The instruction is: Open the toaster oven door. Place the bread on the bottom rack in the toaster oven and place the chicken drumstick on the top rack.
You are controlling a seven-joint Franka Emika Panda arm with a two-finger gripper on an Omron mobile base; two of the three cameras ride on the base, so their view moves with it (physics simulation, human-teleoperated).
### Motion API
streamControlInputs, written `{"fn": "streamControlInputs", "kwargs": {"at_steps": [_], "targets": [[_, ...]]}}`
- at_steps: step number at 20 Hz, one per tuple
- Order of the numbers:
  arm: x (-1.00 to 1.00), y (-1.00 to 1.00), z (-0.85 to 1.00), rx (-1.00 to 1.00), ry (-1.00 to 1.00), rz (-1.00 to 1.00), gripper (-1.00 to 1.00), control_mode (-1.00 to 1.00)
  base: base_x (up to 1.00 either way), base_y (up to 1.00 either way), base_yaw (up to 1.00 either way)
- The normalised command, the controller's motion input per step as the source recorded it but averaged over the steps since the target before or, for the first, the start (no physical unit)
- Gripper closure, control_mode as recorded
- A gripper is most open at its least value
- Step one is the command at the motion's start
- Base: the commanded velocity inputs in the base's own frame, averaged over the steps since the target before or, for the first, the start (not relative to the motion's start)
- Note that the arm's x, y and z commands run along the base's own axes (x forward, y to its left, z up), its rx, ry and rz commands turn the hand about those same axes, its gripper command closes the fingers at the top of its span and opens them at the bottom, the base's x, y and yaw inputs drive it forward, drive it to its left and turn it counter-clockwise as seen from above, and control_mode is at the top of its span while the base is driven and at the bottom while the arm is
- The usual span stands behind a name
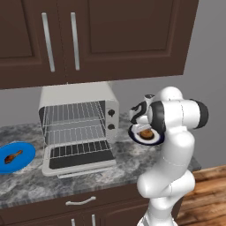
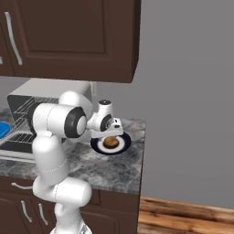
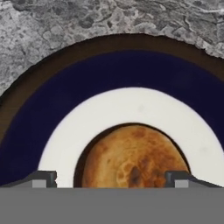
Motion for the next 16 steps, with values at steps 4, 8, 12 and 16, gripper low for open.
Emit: {"fn": "streamControlInputs", "kwargs": {"at_steps": [4, 8, 12, 16], "targets": [[-0.07, 0.13, 0.06, 0.0, 0.0, -0.02, -1.0, -1.0, 0.0, 0.0, 0.0], [-0.06, 0.14, -0.03, 0.0, 0.01, -0.04, -1.0, -1.0, 0.0, 0.0, 0.0], [-0.03, 0.05, -0.07, 0.0, 0.01, -0.07, -1.0, -1.0, 0.0, 0.0, 0.0], [-0.02, -0.01, -0.25, 0.0, 0.07, -0.08, -1.0, -1.0, 0.0, 0.0, 0.0]]}}
